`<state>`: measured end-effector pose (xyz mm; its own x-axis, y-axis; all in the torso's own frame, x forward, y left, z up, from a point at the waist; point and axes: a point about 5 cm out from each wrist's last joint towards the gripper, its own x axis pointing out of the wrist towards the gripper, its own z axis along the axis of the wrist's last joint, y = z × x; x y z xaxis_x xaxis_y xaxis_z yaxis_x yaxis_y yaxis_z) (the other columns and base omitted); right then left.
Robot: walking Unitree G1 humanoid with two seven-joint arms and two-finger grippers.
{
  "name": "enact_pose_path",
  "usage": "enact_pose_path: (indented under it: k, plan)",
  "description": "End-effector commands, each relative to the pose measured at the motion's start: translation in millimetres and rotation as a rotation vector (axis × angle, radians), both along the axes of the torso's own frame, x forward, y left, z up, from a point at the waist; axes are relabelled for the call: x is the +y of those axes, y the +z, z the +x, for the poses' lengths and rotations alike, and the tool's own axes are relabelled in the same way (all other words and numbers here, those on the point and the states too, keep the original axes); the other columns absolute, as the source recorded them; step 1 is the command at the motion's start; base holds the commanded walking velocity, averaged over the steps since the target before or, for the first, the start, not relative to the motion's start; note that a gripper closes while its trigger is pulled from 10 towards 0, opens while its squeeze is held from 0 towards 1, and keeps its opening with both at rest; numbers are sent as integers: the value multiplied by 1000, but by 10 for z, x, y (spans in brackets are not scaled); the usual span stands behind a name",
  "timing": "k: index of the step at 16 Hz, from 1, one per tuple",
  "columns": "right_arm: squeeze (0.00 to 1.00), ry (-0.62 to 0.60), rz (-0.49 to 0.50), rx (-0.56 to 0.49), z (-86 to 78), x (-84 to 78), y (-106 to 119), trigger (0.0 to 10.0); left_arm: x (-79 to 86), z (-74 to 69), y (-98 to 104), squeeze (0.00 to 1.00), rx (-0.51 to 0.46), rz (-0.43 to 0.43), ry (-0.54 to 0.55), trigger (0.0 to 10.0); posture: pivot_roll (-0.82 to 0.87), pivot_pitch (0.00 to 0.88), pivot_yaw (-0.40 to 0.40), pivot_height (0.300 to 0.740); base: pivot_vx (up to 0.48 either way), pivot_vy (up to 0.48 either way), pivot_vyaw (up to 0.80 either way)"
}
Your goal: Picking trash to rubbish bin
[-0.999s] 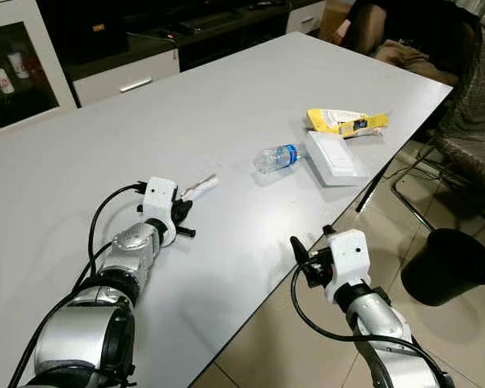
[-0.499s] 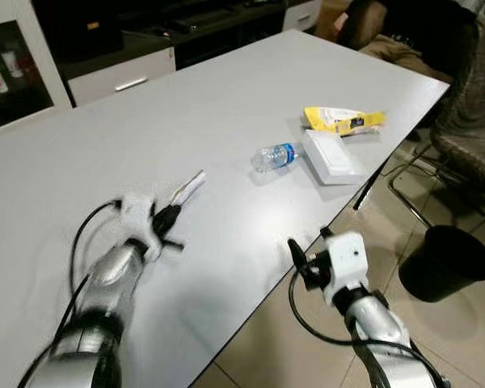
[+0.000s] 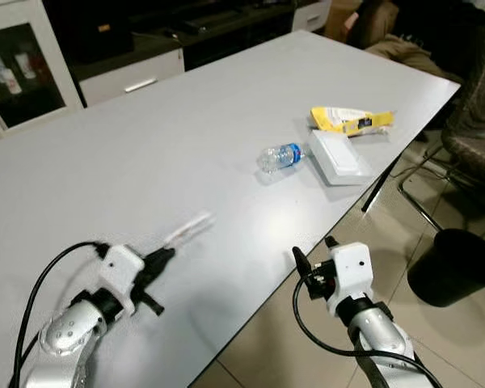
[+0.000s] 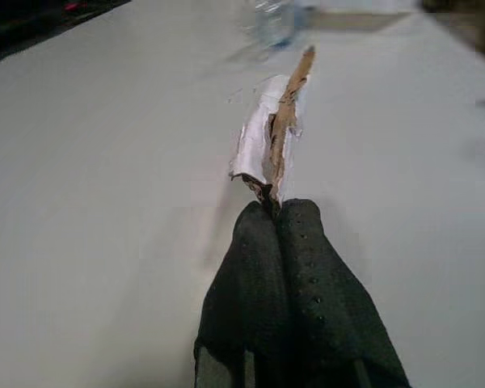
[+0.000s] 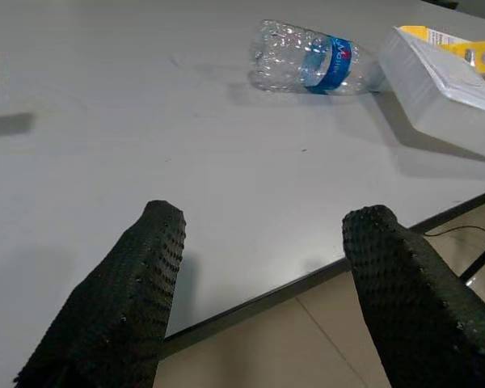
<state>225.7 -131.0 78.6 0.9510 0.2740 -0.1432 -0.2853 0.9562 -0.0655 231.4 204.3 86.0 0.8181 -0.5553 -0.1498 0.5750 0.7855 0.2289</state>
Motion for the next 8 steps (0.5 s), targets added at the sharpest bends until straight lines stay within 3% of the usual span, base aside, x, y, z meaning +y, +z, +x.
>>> enact_pose_path:
  k: [1, 2, 5, 7, 8]
  plan:
    - [0, 3, 9, -16, 20, 8, 33, 10000, -93, 13, 84, 0, 2, 23, -40, 7922, -23, 0, -20, 740, 0, 0, 0]
    - [0, 10, 10, -19, 48, 19, 39, 10000, -136, 61, 159, 0, -6, -8, -19, 10000, -19, 0, -22, 740, 0, 0, 0]
    - [0, 11, 7, -25, 78, 2, 55, 10000, -228, 136, 256, 0, -5, -57, -23, 10000, -22, 0, -18, 740, 0, 0, 0]
    - [0, 7, 3, -25, 74, -20, 51, 10000, -276, 109, 245, 1000, 38, -36, -68, 10000, -26, 0, -15, 740, 0, 0, 0]
    - [0, 5, 1, -24, 72, -26, 48, 10000, -288, 95, 233, 1000, 56, -30, -80, 10000, -28, 0, -13, 740, 0, 0, 0]
